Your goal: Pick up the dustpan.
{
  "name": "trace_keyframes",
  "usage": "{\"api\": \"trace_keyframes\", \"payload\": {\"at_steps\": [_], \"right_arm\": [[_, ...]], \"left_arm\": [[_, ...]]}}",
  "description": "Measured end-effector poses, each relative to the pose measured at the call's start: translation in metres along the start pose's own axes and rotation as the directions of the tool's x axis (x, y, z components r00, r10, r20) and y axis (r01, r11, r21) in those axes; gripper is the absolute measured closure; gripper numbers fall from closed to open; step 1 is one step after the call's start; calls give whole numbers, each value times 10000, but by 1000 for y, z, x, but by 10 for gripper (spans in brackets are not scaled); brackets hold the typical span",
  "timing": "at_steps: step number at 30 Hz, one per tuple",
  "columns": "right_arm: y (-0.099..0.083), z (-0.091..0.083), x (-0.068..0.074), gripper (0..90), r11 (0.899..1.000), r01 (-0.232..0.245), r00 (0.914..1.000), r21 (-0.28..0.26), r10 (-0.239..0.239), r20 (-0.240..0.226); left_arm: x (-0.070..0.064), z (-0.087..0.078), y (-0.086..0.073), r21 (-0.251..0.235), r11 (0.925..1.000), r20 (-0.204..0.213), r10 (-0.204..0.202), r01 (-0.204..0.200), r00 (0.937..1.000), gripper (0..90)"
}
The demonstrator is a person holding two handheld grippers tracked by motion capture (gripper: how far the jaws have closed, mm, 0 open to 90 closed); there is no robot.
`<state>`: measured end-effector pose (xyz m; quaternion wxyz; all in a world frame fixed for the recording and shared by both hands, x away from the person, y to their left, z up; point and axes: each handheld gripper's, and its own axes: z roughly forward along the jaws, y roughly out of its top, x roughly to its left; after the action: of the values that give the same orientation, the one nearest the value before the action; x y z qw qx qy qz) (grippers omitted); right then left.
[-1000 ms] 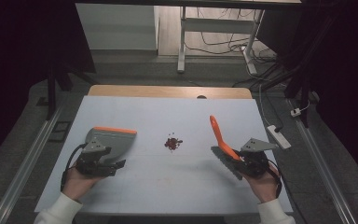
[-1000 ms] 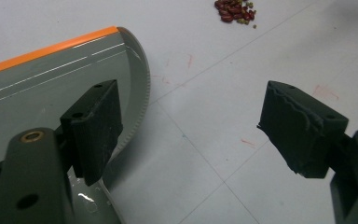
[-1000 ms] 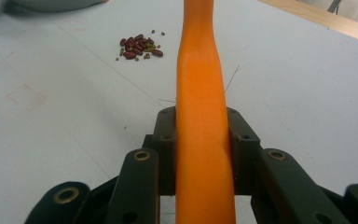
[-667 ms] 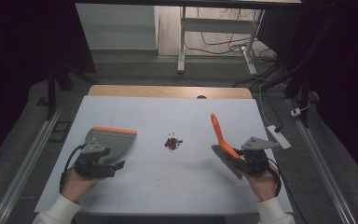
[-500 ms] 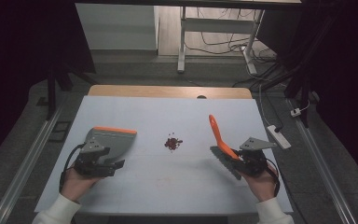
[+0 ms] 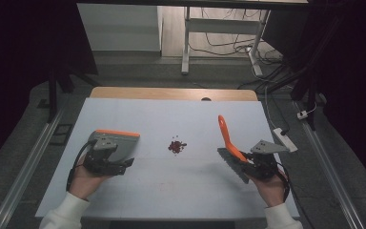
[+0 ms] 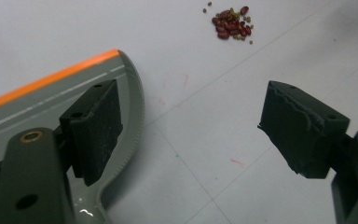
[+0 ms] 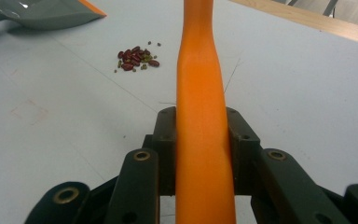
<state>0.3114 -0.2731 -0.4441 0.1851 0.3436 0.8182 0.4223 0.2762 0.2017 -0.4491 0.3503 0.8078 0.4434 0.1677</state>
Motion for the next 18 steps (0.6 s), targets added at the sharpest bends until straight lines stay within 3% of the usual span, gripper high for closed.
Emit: {"api": "trace_keyframes", "payload": {"at_steps": [5,7,14,18], "right_arm": [[-2,-3,-1,703,9999,-110,9999,-75,110,27],[-2,-2,-1,703,9999,-98,9999,-74,98,26],[-2,2,0,702,10000,-23,9999,25,23,98],[-4,2,1,703,9999,16,9999,114,-17,167]], "left_arm": [[-4,0,0,-296,9991,-310,-326,317,9990,207],[-3,2,-2,4,9997,-247,-234,234,9994,202],[10,-4,-6,198,9993,-1128,-285,310,9932,202],[17,-11,-10,538,9964,-1371,-580,659,9889,182]]}}
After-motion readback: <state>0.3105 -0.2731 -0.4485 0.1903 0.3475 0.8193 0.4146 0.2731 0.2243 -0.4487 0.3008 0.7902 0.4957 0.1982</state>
